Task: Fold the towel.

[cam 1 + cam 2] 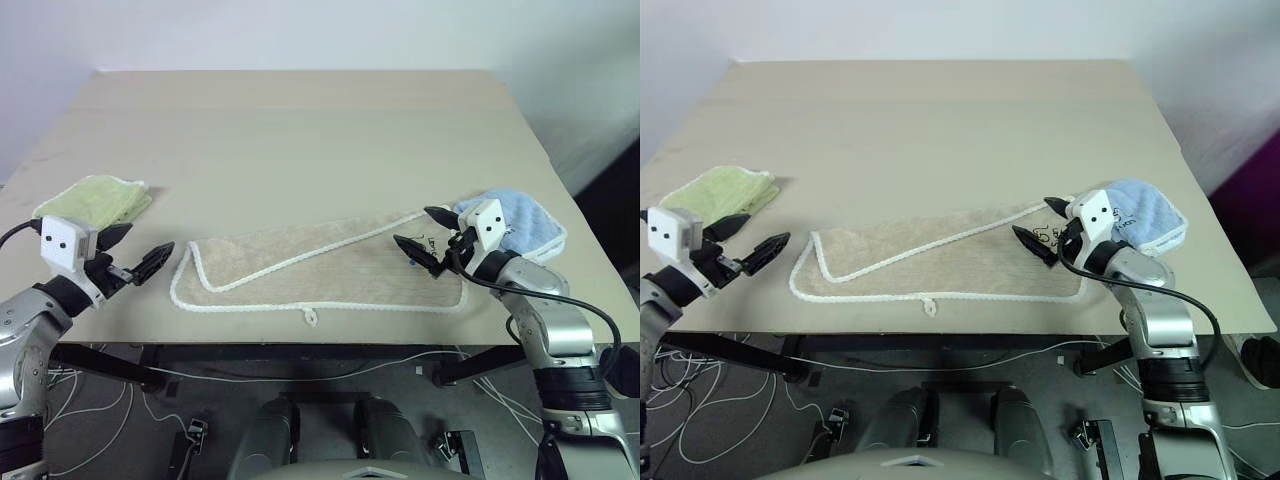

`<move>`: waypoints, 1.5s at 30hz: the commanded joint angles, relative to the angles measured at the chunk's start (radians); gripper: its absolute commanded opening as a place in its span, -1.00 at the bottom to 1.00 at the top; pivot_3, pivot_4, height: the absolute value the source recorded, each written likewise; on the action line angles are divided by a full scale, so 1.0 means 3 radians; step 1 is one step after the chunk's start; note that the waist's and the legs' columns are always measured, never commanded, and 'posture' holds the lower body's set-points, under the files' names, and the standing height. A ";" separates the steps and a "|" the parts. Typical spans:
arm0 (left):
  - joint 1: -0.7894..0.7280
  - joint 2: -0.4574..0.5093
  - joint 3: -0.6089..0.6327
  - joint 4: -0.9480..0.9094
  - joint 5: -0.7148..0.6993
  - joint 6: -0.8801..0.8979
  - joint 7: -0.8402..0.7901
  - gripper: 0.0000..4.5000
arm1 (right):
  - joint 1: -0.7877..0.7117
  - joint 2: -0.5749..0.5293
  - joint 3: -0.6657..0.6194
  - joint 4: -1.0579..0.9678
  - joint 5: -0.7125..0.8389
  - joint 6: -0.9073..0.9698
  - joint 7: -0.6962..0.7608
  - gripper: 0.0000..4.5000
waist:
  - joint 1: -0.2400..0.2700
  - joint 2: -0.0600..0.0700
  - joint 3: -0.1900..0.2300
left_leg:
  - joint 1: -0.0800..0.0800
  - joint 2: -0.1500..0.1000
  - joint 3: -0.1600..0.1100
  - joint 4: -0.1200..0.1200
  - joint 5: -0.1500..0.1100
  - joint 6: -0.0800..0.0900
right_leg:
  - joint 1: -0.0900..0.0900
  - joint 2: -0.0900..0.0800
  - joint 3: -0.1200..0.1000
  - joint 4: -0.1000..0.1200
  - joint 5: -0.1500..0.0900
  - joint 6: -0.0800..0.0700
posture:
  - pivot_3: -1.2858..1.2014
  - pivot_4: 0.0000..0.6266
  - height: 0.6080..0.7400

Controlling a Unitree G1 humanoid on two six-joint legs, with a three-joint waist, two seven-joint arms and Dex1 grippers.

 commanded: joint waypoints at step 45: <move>-0.0869 0.0722 -0.1399 0.1245 0.1100 -0.1790 -0.1993 1.00 | 0.0426 -0.0417 -0.0173 -0.0417 0.0157 0.0068 0.0188 0.98 | 0.0004 0.0003 0.0002 | 0.0002 -0.0002 0.0000 -0.0004 -0.0001 0.0001 | 0.0003 -0.0006 -0.0002 -0.0005 -0.0001 -0.0001 | 0.03 -0.52 1.00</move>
